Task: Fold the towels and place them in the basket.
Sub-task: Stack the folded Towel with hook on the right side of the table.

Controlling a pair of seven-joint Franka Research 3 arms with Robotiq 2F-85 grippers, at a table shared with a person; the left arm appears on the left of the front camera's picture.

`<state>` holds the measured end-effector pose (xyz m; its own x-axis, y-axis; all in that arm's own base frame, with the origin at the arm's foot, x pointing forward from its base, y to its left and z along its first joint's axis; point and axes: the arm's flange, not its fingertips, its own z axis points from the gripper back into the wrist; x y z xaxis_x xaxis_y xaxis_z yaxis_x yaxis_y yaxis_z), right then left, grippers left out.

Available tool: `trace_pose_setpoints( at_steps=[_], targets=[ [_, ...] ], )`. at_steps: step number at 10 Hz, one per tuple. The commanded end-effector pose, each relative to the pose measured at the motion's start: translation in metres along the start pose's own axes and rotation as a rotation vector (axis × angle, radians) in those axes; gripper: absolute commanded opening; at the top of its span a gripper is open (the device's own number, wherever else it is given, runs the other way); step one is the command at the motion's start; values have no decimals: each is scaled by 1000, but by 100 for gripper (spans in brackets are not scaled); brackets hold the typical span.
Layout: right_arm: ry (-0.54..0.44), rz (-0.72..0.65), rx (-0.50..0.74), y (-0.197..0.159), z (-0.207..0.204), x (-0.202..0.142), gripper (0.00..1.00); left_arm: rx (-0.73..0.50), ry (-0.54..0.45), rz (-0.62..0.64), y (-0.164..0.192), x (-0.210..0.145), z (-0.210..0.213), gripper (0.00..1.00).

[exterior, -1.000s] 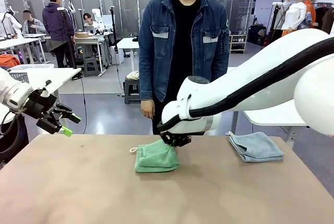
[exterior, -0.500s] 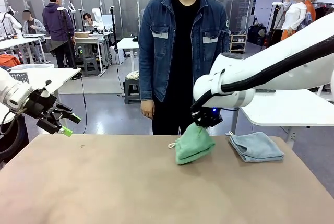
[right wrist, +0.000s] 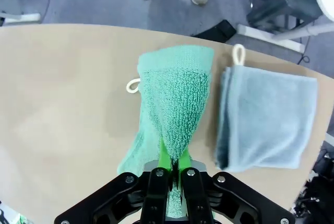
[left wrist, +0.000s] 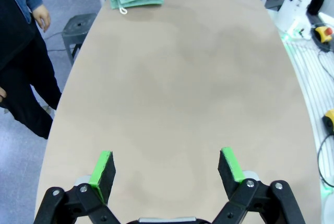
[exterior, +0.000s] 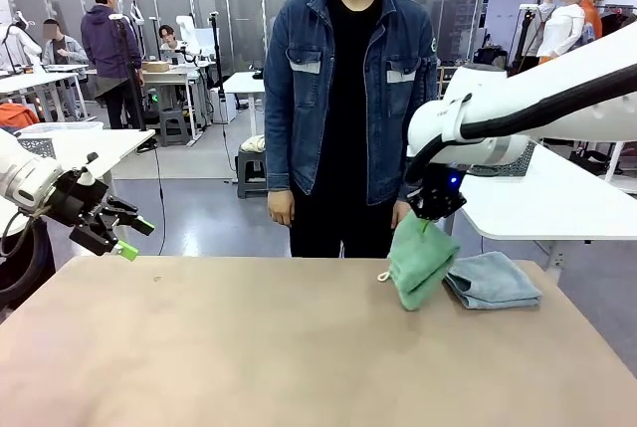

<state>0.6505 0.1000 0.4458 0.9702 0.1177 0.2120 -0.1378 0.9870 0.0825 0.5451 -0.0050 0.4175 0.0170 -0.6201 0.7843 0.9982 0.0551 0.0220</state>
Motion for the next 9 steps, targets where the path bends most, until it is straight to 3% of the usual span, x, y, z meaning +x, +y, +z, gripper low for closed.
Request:
trace_pose_setpoints(
  at_steps=[1, 5, 9],
  targets=[
    [5, 31, 12, -20, 23, 5, 6, 7, 5, -1, 1, 1, -1, 100],
    [-29, -1, 48, -54, 59, 20, 6, 7, 5, -1, 1, 1, -1, 100],
    [-3, -25, 71, -81, 54, 29, 6, 7, 5, -1, 1, 1, -1, 100]
  ],
)
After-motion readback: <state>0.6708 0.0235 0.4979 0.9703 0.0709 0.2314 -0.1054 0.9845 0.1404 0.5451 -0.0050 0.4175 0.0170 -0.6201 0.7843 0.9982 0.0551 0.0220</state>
